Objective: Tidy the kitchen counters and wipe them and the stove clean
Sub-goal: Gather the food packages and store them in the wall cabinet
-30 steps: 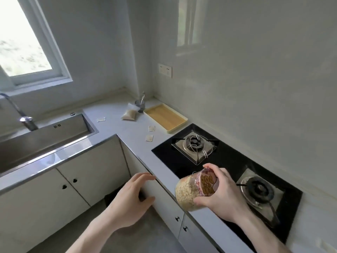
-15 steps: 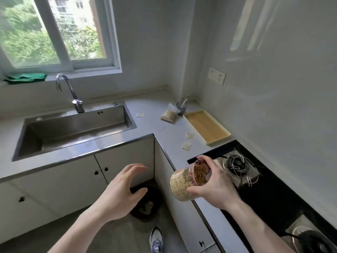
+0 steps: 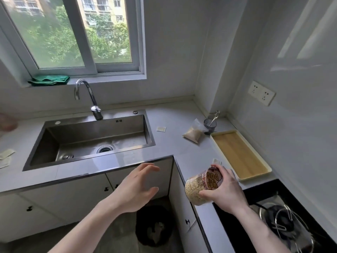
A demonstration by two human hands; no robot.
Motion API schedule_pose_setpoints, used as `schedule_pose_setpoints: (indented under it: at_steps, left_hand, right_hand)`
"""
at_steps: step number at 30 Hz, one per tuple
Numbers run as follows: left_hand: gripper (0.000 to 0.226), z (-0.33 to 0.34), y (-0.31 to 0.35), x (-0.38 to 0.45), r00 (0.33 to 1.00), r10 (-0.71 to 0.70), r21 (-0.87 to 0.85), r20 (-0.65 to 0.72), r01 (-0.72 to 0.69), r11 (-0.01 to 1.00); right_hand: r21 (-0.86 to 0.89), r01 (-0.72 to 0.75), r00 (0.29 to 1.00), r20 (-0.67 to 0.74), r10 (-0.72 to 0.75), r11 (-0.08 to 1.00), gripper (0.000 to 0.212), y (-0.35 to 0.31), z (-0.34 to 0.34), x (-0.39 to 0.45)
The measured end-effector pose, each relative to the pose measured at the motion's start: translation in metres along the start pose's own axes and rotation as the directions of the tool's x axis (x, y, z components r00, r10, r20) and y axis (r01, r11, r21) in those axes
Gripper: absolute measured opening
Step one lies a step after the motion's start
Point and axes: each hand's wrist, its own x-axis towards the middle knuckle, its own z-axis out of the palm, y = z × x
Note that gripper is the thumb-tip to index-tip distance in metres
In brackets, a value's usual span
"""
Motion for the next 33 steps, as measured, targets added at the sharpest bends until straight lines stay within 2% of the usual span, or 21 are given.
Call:
schedule_pose_setpoints:
  at_steps: [5, 10, 17, 21, 29, 33]
  left_hand:
    - [0.050, -0.014, -0.024, 0.037, 0.999, -0.051, -0.018, -0.015, 0.051, 0.999]
    - [0.048, -0.030, -0.054, 0.068, 0.995, -0.099, 0.003, -0.009, 0.099, 0.995]
    - [0.051, -0.038, -0.099, 0.123, 0.986, -0.108, 0.049, 0.128, 0.103, 0.993]
    - [0.052, -0.040, -0.141, 0.169, 0.970, -0.117, 0.082, 0.215, 0.101, 0.991]
    - [0.060, -0.029, -0.252, 0.249, 0.897, -0.241, 0.207, 0.370, 0.173, 0.963]
    - [0.073, -0.022, -0.293, 0.270, 0.858, -0.262, 0.297, 0.442, 0.136, 0.945]
  right_hand:
    - [-0.104, -0.029, 0.999, 0.034, 0.032, 0.994, 0.105, -0.007, 0.013, 0.074]
    - [-0.094, -0.078, 0.995, 0.061, 0.084, 0.993, 0.109, -0.014, 0.030, 0.125]
    - [-0.151, -0.183, 0.978, 0.071, 0.195, 0.972, 0.106, -0.020, 0.064, 0.187]
    - [-0.171, -0.259, 0.963, 0.025, 0.267, 0.951, 0.100, -0.029, 0.087, 0.224]
    - [-0.155, -0.418, 0.908, -0.034, 0.418, 0.895, 0.105, -0.039, 0.130, 0.302]
    - [-0.170, -0.469, 0.883, -0.064, 0.465, 0.867, 0.102, -0.045, 0.145, 0.324]
